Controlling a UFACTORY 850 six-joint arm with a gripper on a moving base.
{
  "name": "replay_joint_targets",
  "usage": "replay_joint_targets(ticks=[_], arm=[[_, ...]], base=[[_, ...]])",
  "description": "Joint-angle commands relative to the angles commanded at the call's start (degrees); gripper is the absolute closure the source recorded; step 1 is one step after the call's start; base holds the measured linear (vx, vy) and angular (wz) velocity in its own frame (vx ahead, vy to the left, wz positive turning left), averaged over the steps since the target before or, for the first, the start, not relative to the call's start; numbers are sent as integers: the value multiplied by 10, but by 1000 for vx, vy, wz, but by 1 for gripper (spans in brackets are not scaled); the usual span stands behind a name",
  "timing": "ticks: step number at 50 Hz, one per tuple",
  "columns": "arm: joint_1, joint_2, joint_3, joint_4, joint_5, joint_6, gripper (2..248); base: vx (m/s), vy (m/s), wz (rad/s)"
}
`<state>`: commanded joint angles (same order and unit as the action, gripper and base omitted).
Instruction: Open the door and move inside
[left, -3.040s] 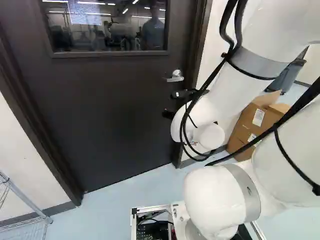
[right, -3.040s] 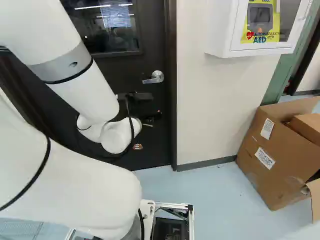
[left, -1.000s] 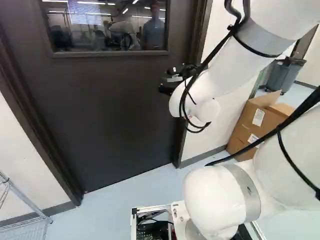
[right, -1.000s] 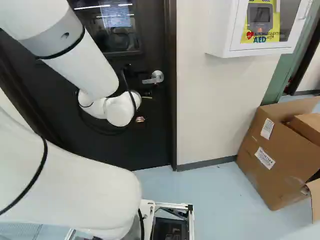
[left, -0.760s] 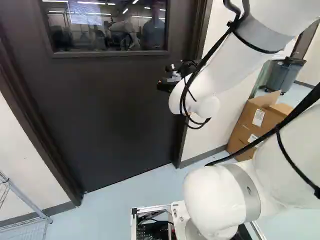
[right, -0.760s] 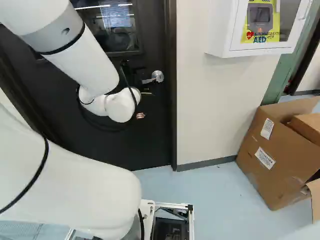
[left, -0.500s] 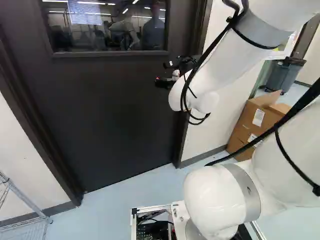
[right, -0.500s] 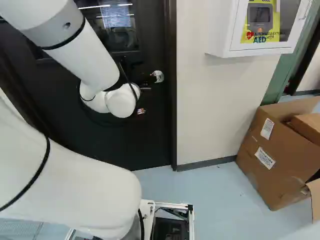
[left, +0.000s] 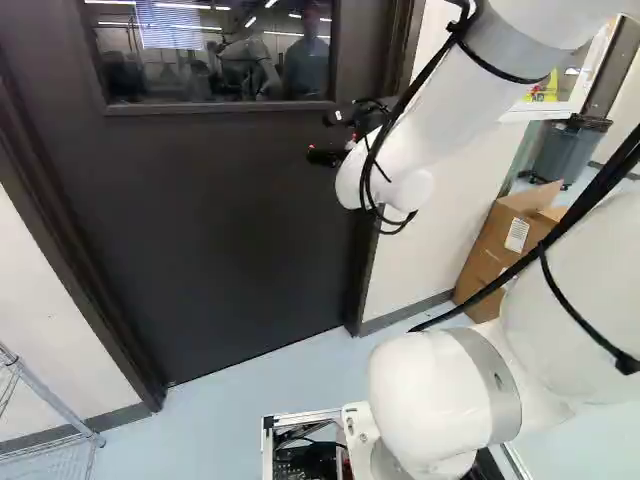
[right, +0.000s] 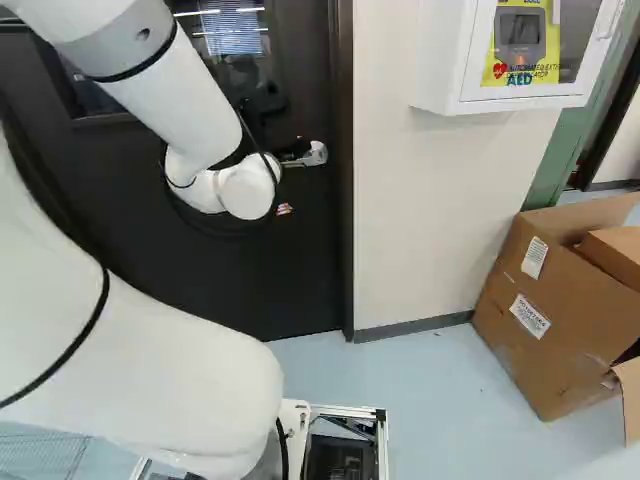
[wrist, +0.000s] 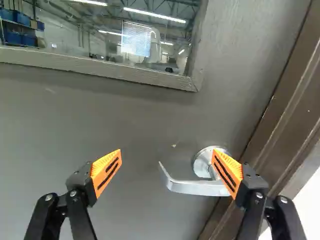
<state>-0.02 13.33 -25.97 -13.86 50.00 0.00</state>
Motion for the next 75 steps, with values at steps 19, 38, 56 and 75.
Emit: replay_joint_targets(ticks=[19, 38, 56, 75], arm=[[2, -26, -24, 0, 0, 0, 3], [7, -42, -26, 0, 0, 0, 3], [14, -63, -22, 0, 0, 0, 3], [19, -85, -17, 0, 0, 0, 3]], base=[[0, 0, 0], [0, 0, 0], [0, 0, 0], [0, 0, 0]])
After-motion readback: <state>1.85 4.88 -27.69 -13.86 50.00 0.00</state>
